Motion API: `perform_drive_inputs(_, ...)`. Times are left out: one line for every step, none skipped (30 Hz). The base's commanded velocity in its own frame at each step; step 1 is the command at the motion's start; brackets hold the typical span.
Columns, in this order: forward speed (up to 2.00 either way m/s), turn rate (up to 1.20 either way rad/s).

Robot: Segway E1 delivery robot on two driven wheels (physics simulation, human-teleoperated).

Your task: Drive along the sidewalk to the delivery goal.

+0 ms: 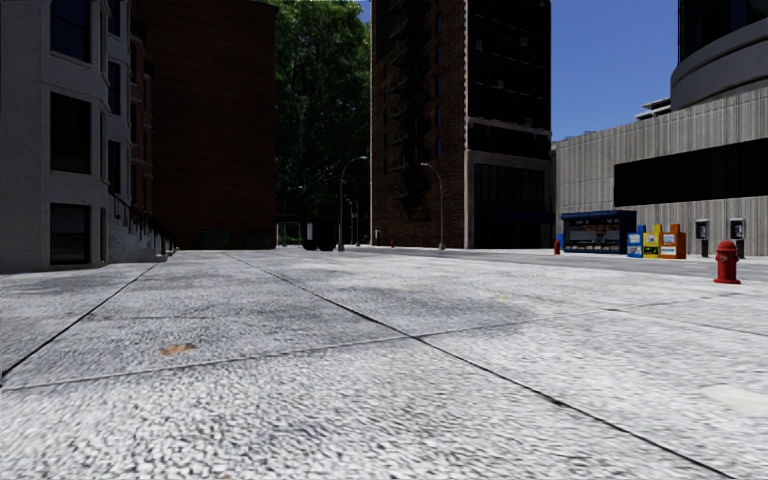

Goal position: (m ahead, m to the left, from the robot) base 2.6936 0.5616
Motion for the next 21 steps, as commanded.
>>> perform_drive_inputs(2.00, 0.00)
perform_drive_inputs(2.00, 0.00)
perform_drive_inputs(2.00, 0.00)
perform_drive_inputs(2.00, 0.00)
perform_drive_inputs(2.00, 0.00)
perform_drive_inputs(2.00, 0.00)
perform_drive_inputs(2.00, 0.00)
perform_drive_inputs(2.00, 0.00)
perform_drive_inputs(2.00, 0.00)
perform_drive_inputs(2.00, 0.00)
perform_drive_inputs(2.00, 0.00)
perform_drive_inputs(2.00, 0.00)
perform_drive_inputs(2.00, 0.00)
perform_drive_inputs(2.00, 0.00)
perform_drive_inputs(2.00, 0.00)
perform_drive_inputs(2.00, 0.00)
perform_drive_inputs(2.00, 0.00)
perform_drive_inputs(2.00, 0.00)
perform_drive_inputs(2.00, 0.01)
perform_drive_inputs(2.00, 0.12)
perform_drive_inputs(2.00, 0.12)
